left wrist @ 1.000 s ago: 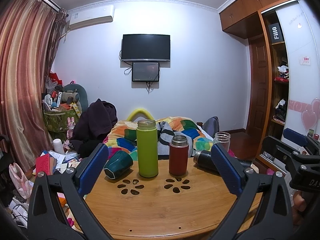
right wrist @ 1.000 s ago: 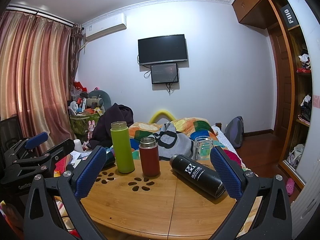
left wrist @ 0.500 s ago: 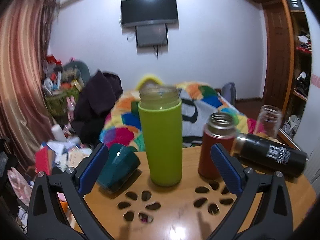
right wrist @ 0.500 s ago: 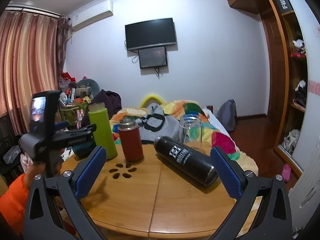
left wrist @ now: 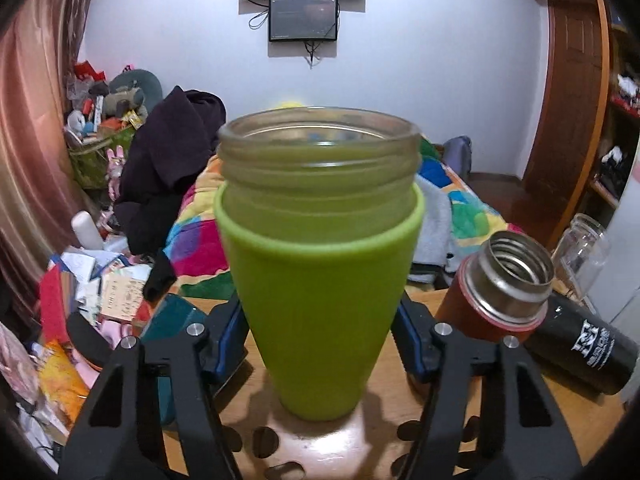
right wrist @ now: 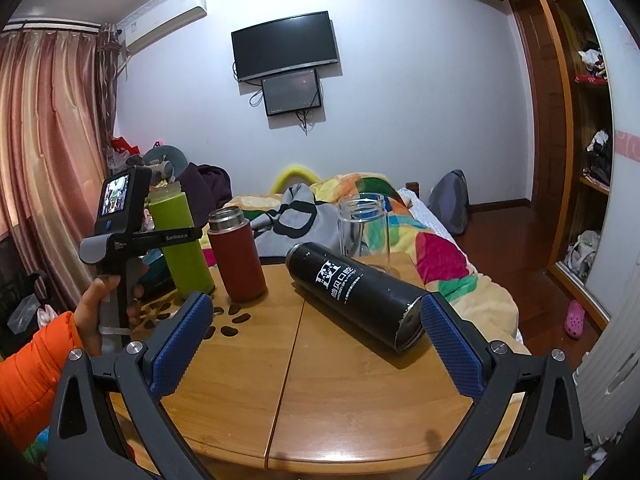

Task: Flip cup upside down
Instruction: 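Close the left tool around the lime-green cup's body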

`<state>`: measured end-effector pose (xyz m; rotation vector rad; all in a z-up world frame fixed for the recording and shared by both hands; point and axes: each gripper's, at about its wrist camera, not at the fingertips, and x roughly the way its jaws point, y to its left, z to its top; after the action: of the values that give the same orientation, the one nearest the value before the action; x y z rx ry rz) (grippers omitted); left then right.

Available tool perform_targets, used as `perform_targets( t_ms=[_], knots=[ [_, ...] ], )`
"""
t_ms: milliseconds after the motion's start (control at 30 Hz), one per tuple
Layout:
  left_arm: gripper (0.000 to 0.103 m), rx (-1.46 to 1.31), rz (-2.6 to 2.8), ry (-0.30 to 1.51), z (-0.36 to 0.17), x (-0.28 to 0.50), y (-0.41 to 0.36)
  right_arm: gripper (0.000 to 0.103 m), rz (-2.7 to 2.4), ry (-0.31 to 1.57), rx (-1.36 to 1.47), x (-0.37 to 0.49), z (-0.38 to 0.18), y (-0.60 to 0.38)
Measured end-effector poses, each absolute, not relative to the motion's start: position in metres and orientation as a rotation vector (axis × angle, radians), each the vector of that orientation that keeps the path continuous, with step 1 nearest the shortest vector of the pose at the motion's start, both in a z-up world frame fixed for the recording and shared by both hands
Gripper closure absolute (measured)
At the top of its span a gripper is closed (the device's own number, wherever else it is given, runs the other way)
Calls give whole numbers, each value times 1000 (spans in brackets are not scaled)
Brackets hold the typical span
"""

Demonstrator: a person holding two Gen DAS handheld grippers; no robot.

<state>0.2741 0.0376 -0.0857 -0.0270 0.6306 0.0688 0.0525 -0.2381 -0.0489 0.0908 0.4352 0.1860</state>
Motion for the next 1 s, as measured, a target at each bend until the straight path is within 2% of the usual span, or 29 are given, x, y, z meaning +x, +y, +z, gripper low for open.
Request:
perform_targets(
  t_ms=[433, 733, 1000],
  knots=[
    [40, 47, -89, 685, -74, 209, 23, 0, 197, 460, 75, 51, -51, -229],
    [40, 121, -313, 682, -65, 133, -17, 0, 225, 469, 42, 36, -61, -220],
    [40, 100, -450, 670, -64, 108, -42, 0, 267, 463, -27, 20, -67, -209]
  ],
)
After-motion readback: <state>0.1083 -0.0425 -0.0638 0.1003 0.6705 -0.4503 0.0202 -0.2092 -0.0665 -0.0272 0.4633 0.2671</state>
